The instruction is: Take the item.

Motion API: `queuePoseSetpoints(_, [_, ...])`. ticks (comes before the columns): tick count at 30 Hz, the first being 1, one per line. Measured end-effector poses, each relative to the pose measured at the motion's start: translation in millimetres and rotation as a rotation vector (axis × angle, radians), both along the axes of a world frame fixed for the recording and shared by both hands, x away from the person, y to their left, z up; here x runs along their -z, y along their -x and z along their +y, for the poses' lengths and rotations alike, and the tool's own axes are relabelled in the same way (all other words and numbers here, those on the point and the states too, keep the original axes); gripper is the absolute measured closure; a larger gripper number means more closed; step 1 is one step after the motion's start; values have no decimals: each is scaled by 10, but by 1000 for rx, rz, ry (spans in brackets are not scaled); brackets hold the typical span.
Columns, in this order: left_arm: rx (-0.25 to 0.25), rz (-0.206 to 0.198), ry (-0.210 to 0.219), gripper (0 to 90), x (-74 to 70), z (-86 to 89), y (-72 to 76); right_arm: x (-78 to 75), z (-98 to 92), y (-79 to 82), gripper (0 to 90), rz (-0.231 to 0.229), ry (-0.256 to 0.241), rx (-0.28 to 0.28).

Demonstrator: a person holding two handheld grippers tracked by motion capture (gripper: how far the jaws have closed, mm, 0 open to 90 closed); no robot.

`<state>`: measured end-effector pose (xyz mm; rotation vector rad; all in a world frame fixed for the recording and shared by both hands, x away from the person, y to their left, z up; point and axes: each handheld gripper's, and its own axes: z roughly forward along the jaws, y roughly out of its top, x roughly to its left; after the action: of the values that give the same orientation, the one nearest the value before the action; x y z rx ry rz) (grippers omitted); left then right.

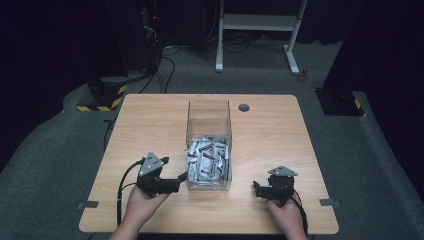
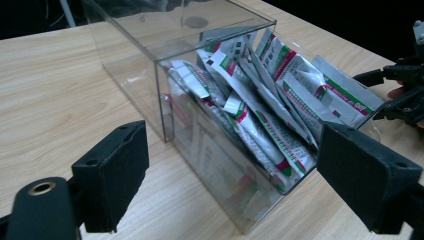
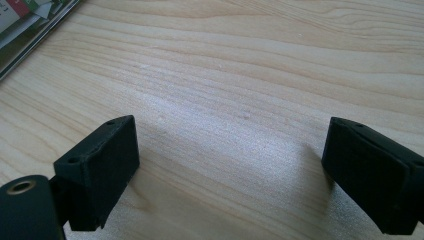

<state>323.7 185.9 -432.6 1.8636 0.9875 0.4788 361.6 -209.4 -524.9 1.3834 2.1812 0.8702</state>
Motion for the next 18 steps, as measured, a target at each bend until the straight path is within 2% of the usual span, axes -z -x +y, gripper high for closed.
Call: queuePoseSetpoints(18, [40, 13, -5, 179, -34, -266, -122, 0, 0, 1, 81, 0, 0, -2])
